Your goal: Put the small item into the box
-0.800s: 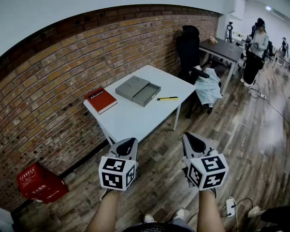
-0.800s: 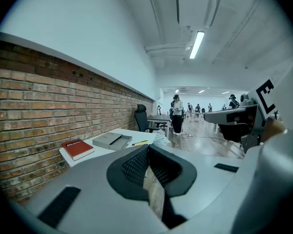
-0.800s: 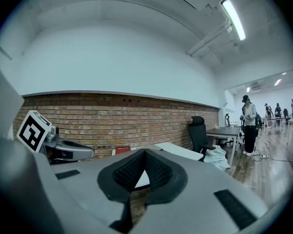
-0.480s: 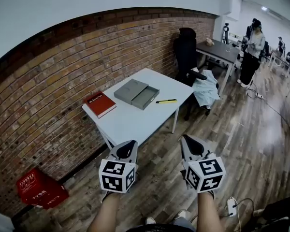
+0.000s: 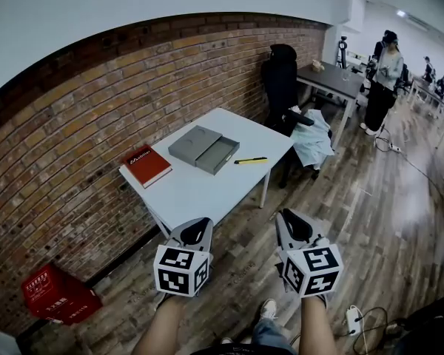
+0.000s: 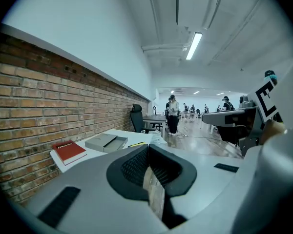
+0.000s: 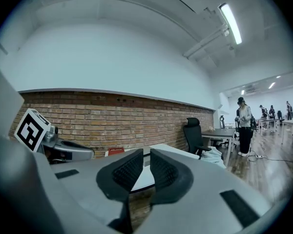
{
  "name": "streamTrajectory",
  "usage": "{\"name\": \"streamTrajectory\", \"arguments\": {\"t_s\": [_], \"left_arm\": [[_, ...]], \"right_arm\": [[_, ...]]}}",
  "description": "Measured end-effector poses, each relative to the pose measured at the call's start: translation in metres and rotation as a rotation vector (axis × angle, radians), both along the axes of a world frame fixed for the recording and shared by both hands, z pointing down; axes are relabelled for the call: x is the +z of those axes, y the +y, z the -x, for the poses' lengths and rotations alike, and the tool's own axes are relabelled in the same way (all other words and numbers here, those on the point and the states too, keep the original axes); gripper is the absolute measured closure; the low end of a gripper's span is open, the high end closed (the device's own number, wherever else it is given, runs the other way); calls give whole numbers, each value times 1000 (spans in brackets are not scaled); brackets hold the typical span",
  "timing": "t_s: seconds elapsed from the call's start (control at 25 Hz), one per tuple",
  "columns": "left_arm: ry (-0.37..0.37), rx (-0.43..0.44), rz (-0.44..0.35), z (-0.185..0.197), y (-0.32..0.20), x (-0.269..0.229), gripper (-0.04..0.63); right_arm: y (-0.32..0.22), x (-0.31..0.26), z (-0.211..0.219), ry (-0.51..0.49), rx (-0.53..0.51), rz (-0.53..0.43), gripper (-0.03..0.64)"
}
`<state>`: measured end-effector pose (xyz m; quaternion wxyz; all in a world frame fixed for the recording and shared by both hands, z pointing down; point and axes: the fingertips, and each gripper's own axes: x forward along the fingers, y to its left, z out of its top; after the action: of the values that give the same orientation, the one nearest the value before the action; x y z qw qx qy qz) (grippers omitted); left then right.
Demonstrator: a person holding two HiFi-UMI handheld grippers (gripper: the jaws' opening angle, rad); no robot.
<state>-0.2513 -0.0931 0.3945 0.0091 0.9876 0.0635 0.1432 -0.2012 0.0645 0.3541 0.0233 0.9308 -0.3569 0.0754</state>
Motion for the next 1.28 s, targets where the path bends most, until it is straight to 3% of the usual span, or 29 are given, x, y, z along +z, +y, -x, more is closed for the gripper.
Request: {"name": "streamTrajectory", "arguments": {"t_s": [0.08,0.16,0.8,1.28], "left_arm": [[-5,-4,-1,-12,0,2,569],[-8,-11,0,-27,0,5,569],[-17,-114,0,-188,26,0,569],[-50,-210,-24,-252,37,13,569]], "right_arm": [[0,2,-13,-5,-3,-5,586],[-1,5,-28,-10,-14,-8,533],[20,17,-193,-61,-109,-6,499],[24,32,-275,-76,-229,25,439]]}}
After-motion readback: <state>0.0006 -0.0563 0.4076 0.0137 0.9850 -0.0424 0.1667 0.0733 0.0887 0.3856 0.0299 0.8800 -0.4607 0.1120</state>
